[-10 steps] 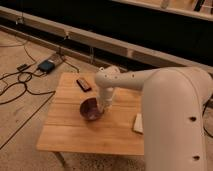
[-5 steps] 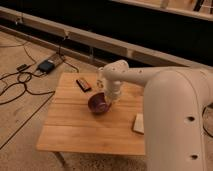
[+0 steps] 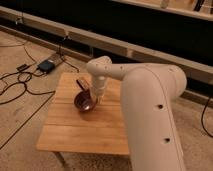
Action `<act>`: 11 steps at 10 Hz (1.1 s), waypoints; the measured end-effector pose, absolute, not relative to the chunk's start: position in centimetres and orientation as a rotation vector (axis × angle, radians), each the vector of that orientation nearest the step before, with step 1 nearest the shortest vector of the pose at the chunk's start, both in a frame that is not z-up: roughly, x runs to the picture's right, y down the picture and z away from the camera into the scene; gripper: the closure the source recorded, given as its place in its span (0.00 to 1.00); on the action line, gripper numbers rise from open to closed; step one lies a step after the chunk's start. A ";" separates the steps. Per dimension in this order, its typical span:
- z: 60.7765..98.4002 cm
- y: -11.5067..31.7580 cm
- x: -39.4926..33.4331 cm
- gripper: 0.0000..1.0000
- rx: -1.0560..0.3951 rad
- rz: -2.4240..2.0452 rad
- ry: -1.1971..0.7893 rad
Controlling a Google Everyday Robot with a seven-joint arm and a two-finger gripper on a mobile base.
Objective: Drag the ceramic bowl in a circle
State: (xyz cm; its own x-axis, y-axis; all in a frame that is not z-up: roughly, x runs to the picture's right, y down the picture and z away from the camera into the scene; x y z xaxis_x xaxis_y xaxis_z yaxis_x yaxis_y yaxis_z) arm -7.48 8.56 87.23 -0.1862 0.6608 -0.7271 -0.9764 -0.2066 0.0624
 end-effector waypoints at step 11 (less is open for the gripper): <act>79.7 18.1 -10.1 1.00 -0.852 1.647 0.740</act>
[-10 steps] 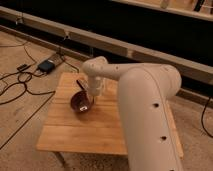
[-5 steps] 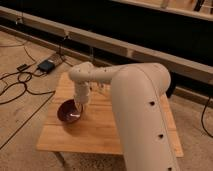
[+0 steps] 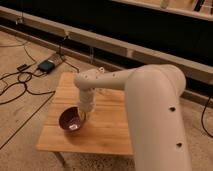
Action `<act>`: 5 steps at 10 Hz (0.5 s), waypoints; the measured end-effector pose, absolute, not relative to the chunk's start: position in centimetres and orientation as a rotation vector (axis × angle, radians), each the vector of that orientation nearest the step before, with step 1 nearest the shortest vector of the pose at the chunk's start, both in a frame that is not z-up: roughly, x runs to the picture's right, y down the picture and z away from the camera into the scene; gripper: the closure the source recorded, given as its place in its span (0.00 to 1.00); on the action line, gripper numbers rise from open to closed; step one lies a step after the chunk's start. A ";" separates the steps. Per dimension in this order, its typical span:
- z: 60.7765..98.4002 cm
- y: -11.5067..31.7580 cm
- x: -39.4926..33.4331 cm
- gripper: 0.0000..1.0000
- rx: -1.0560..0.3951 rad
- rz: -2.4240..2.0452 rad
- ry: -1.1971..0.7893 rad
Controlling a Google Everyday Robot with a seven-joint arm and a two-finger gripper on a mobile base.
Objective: Drag the ceramic bowl in a circle
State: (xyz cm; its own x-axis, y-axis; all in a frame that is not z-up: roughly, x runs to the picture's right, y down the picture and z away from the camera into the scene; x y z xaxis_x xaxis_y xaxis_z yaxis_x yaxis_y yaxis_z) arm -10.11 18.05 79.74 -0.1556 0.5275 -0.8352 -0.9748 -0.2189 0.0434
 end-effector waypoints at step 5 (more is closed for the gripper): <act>79.2 17.9 -1.4 1.00 -0.782 1.920 0.744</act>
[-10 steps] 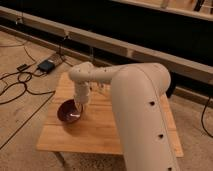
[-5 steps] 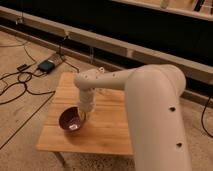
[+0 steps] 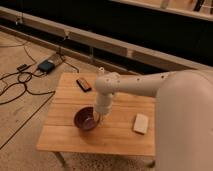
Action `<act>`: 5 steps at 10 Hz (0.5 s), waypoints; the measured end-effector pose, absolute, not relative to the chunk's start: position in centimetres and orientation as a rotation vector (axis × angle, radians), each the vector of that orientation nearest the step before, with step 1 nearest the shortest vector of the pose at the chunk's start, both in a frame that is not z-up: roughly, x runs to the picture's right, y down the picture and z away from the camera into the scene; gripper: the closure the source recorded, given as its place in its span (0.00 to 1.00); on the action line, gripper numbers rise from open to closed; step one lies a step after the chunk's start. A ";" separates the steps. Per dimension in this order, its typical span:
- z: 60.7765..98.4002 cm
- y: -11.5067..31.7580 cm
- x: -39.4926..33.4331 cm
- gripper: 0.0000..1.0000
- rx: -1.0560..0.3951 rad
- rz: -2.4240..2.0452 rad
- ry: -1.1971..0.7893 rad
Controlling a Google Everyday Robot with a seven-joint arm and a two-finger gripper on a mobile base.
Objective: Drag the ceramic bowl in a circle
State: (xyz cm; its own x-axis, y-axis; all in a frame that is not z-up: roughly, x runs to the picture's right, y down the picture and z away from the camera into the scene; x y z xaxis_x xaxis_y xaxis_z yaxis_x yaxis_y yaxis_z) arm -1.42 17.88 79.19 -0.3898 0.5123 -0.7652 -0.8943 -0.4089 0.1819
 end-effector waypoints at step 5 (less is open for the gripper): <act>81.8 12.6 4.8 1.00 -0.717 2.059 0.697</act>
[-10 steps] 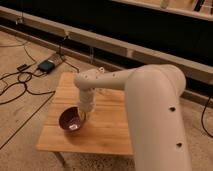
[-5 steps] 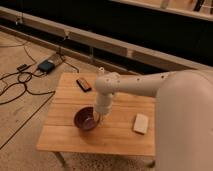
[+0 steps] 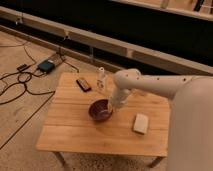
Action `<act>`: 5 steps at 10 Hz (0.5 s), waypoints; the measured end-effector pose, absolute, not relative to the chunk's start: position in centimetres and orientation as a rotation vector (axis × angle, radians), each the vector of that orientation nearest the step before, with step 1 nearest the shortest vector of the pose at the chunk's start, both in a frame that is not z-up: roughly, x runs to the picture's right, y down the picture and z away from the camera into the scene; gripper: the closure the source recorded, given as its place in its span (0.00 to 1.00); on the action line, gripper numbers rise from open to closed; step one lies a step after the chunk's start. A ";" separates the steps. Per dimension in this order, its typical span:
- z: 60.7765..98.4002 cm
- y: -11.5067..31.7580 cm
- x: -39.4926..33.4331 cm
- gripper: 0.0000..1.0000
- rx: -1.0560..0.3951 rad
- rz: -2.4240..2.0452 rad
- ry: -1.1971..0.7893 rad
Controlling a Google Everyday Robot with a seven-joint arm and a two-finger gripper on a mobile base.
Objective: Drag the ceramic bowl in a circle
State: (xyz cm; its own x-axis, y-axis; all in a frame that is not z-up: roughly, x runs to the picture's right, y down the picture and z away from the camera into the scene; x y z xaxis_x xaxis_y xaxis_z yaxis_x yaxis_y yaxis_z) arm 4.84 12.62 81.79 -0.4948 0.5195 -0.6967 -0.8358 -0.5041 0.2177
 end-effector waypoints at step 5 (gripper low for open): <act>85.4 6.6 -0.3 1.00 -0.703 1.915 0.685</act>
